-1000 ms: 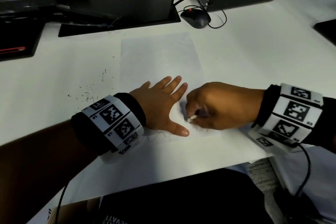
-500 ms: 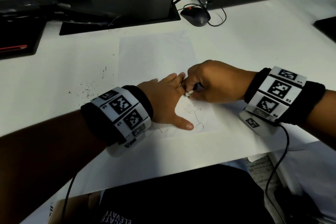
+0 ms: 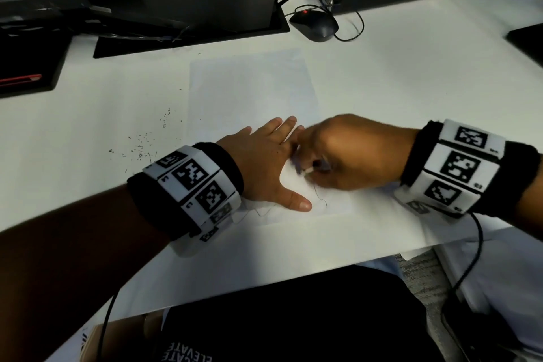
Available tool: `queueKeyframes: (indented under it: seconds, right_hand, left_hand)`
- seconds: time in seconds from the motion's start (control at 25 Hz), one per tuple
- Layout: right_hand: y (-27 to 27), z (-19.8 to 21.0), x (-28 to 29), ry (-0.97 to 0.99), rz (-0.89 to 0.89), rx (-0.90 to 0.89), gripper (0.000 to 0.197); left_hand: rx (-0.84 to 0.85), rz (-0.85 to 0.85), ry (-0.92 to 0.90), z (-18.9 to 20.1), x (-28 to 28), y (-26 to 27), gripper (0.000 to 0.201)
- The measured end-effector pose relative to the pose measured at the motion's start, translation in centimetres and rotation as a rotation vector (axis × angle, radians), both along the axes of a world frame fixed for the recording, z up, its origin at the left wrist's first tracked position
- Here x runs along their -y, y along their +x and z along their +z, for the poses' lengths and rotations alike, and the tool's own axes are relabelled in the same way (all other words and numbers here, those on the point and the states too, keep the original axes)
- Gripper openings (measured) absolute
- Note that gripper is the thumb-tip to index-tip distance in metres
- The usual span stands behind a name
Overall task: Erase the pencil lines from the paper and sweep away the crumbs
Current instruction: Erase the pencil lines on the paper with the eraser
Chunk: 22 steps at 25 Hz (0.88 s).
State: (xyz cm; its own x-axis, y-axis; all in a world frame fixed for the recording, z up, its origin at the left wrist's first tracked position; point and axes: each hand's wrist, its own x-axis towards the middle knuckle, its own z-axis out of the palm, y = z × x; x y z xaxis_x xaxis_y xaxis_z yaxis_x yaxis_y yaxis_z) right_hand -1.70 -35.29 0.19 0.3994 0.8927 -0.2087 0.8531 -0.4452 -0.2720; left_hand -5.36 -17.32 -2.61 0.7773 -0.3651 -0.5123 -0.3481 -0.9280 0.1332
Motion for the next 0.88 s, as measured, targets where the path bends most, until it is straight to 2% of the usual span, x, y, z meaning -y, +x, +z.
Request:
queueKeyframes:
  seconds: [0.08,0.12,0.2,0.28,0.4,0.52,0.6,0.72,0.88]
  right_hand:
    - [-0.9,0.3,0.1,-0.058,0.060,-0.078,0.016]
    - [-0.4,0.6,0.1,-0.063,0.025,-0.081,0.016]
    - [0.9,1.0,-0.1,-0.043,-0.054,-0.008,0.017]
    - [0.9,0.6,-0.1,-0.039,-0.027,0.042,0.018]
    - [-1.1,0.5,0.1,-0.082,0.067,-0.097,0.017]
    - [0.6,0.8,0.1,-0.023,-0.071,-0.049,0.018]
    - [1.0,0.3,0.2,-0.004,-0.075,0.001,0.018]
    - [0.0,0.4,0.1,-0.075,0.007,-0.109,0.016]
    - [1.2,0.5,0.3,0.010,-0.127,-0.092,0.015]
  left_hand:
    - [-0.005,0.002,0.003,0.1,0.0,-0.1,0.124]
    - [-0.002,0.001,0.007,0.2,0.0,0.0,0.124]
    - [0.003,0.007,0.007,0.2,0.0,0.0,0.124]
    - [-0.003,0.011,0.004,0.1,0.0,-0.1,0.124]
    - [-0.010,0.006,0.003,0.2,-0.1,-0.1,0.125]
    - [0.000,0.004,0.007,0.2,-0.1,0.0,0.125]
    - [0.001,0.002,0.012,0.1,0.0,-0.1,0.126]
    - [0.000,-0.002,0.015,0.2,-0.2,-0.2,0.125]
    - [0.003,-0.008,0.028,0.1,-0.1,0.0,0.126]
